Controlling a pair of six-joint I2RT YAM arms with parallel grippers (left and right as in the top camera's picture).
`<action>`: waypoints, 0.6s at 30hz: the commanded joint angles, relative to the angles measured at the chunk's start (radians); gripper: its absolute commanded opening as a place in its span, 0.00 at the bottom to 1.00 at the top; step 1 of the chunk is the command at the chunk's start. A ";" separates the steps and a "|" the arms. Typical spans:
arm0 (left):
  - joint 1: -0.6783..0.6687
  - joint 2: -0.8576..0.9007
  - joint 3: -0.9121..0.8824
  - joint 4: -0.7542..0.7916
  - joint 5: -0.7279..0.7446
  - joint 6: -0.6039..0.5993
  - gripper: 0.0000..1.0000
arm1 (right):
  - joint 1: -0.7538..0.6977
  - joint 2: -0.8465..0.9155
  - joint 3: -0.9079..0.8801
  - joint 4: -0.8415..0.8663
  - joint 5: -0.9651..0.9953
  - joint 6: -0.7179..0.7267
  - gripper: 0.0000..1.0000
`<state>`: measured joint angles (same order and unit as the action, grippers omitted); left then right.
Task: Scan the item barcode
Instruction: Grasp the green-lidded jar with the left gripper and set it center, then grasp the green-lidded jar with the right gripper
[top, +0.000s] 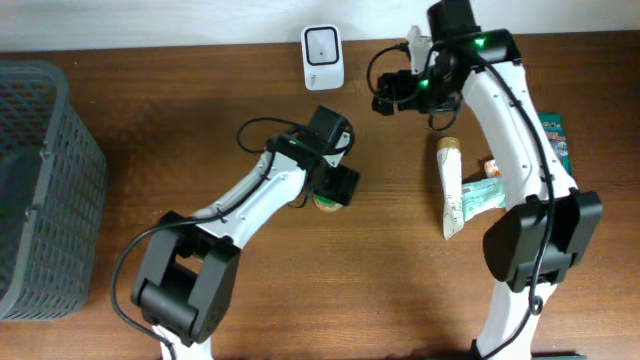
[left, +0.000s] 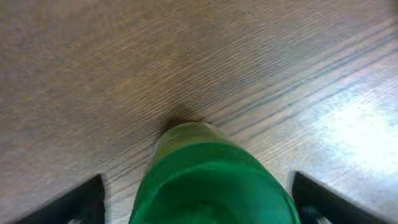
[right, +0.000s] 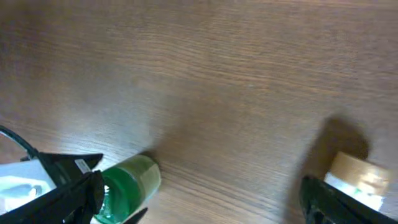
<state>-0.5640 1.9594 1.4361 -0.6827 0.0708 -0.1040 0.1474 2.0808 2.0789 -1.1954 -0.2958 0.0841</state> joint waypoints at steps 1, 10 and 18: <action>0.014 0.021 0.016 -0.013 -0.042 -0.008 0.97 | -0.022 0.007 -0.003 0.000 0.009 -0.001 0.98; 0.380 -0.122 0.169 -0.100 -0.019 -0.027 0.97 | 0.005 0.007 -0.003 -0.065 -0.096 -0.012 0.98; 0.595 -0.122 0.169 -0.094 -0.079 -0.027 0.99 | 0.339 0.055 -0.003 -0.008 0.120 0.119 0.99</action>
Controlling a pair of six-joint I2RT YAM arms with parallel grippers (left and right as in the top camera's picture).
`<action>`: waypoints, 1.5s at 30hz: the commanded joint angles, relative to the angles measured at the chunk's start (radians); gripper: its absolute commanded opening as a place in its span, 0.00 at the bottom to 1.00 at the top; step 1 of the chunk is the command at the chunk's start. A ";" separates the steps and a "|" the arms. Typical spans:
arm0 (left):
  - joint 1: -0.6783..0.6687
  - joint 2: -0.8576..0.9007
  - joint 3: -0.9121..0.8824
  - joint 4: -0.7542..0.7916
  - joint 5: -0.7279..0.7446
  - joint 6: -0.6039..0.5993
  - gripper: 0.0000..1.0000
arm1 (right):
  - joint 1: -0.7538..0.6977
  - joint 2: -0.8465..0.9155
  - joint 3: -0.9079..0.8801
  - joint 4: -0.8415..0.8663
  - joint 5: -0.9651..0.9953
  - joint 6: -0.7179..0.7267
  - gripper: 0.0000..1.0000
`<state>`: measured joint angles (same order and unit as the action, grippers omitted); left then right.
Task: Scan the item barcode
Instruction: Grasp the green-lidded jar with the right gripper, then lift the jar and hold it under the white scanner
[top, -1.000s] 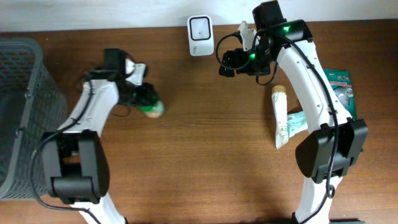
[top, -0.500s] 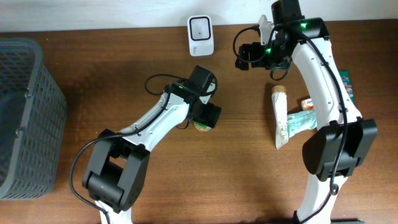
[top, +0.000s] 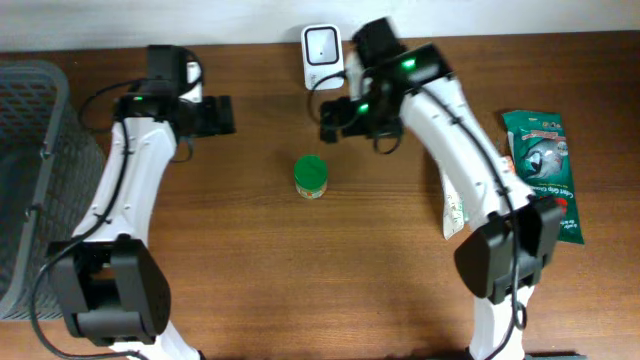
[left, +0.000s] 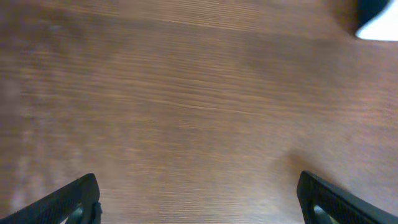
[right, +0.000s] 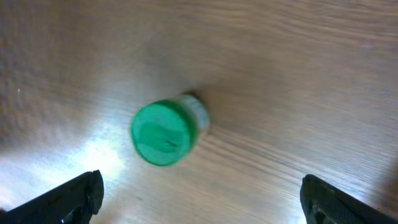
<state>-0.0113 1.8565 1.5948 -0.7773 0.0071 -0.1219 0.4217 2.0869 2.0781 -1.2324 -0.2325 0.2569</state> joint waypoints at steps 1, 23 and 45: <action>0.050 -0.019 0.010 -0.002 -0.015 -0.009 0.99 | 0.092 0.063 -0.003 0.037 0.053 -0.171 0.99; 0.060 -0.019 0.010 -0.002 -0.015 -0.009 0.99 | 0.153 0.268 -0.002 0.073 0.114 -0.410 0.64; 0.060 -0.019 0.010 -0.002 -0.015 -0.009 0.99 | -0.351 0.216 0.412 -0.317 -1.259 -0.649 0.45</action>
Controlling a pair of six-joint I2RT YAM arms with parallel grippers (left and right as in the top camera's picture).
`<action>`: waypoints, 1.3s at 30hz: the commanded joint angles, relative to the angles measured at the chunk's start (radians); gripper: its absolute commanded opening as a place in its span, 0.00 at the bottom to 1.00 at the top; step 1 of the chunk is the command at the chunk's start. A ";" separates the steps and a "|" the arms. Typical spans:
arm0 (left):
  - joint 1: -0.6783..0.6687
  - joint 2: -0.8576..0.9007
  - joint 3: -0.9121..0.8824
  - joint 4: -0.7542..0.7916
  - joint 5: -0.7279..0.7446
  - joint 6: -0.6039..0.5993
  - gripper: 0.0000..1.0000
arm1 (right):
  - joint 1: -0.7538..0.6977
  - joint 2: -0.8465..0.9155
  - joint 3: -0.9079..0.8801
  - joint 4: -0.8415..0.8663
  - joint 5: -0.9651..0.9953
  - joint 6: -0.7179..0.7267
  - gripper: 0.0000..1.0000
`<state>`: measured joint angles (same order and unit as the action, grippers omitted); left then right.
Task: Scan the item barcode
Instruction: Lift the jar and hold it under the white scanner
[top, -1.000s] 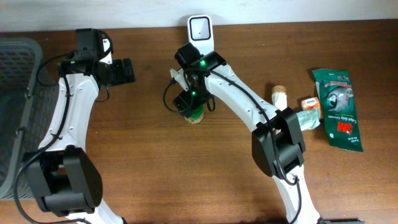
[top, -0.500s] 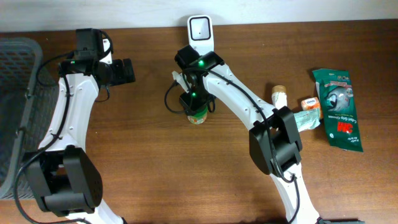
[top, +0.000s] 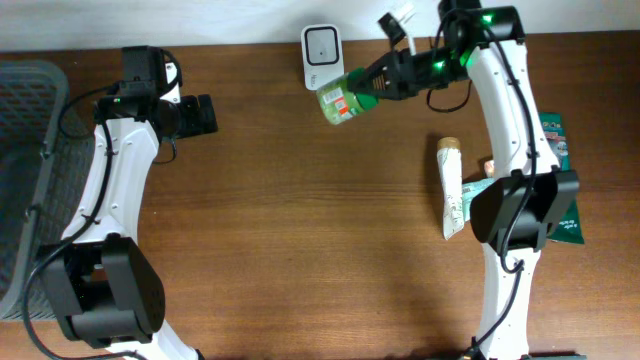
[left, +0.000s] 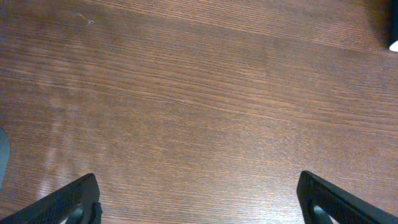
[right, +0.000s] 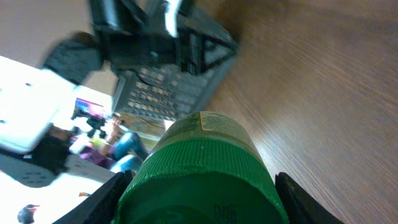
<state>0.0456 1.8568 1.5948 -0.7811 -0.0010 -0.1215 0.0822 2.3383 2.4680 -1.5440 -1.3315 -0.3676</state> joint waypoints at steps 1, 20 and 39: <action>0.003 -0.019 0.010 0.002 -0.006 -0.009 0.99 | -0.018 -0.038 0.023 -0.010 -0.182 -0.024 0.45; 0.003 -0.019 0.010 0.002 -0.007 -0.009 0.99 | 0.332 0.106 0.005 0.837 1.501 -0.333 0.41; 0.003 -0.019 0.010 0.002 -0.006 -0.009 0.99 | 0.296 0.206 -0.030 1.198 1.498 -0.698 0.49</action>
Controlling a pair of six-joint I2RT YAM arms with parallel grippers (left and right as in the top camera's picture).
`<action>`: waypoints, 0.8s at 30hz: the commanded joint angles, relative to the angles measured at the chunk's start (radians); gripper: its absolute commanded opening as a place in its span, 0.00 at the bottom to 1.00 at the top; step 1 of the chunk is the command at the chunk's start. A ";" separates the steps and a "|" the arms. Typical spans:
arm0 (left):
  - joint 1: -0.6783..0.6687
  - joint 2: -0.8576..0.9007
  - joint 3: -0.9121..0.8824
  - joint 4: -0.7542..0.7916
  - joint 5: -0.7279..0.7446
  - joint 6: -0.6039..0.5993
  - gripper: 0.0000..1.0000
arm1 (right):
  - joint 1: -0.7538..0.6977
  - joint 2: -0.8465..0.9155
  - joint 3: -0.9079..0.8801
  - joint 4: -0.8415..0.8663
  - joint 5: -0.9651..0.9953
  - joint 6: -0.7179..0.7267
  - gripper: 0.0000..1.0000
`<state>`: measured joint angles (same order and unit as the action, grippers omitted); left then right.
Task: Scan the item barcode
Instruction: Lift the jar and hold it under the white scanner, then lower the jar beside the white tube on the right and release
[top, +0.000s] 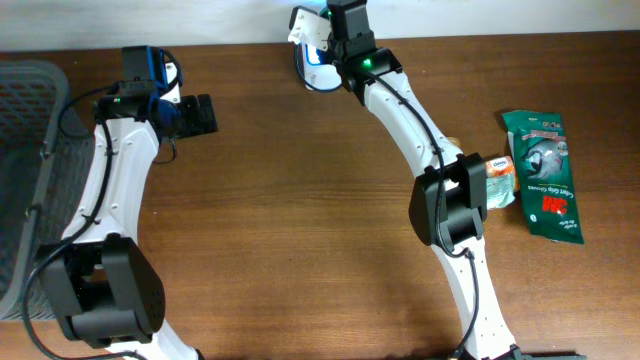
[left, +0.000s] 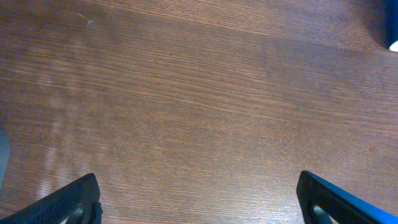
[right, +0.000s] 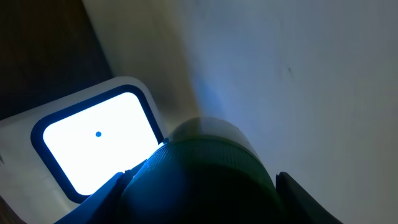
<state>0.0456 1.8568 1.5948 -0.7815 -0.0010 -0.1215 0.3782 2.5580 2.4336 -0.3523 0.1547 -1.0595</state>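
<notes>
My right gripper (right: 199, 190) is shut on the green-lidded jar (right: 199, 168), which looks dark in the right wrist view. The jar is held close in front of the white scanner (right: 93, 149), whose window glows bright. In the overhead view the right gripper (top: 335, 35) is at the back centre, right over the scanner (top: 313, 68), which gives off a blue glow; the jar is hidden there. My left gripper (top: 205, 113) is open at the back left over bare wood, with nothing between its fingers (left: 78, 199).
A grey mesh basket (top: 25, 150) fills the left edge. At the right lie a green pouch (top: 540, 175) and a small orange box (top: 497, 172). The right arm spans from the front right up to the scanner.
My right gripper has moved left with the jar, from just right of the scanner to directly at it. The scanner window is now lit. The left arm has not moved.
First my left gripper was around the jar at mid-table. Then the jar stood alone there, the left gripper open at the back left and the right gripper open above the jar. Then the right gripper held the jar tilted beside the scanner, now at its lit window.
</notes>
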 joint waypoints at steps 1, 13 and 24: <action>0.003 -0.019 0.010 0.002 -0.006 -0.009 0.99 | 0.001 -0.016 0.004 -0.002 0.011 0.002 0.49; 0.003 -0.019 0.010 0.002 -0.007 -0.009 0.99 | -0.002 -0.340 0.005 -0.713 -0.259 0.693 0.55; 0.003 -0.019 0.010 0.002 -0.007 -0.009 0.99 | -0.103 -0.278 -0.378 -1.064 -0.223 0.809 0.54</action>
<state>0.0456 1.8565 1.5948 -0.7807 -0.0013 -0.1219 0.3367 2.2837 2.1029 -1.4414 -0.1432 -0.3058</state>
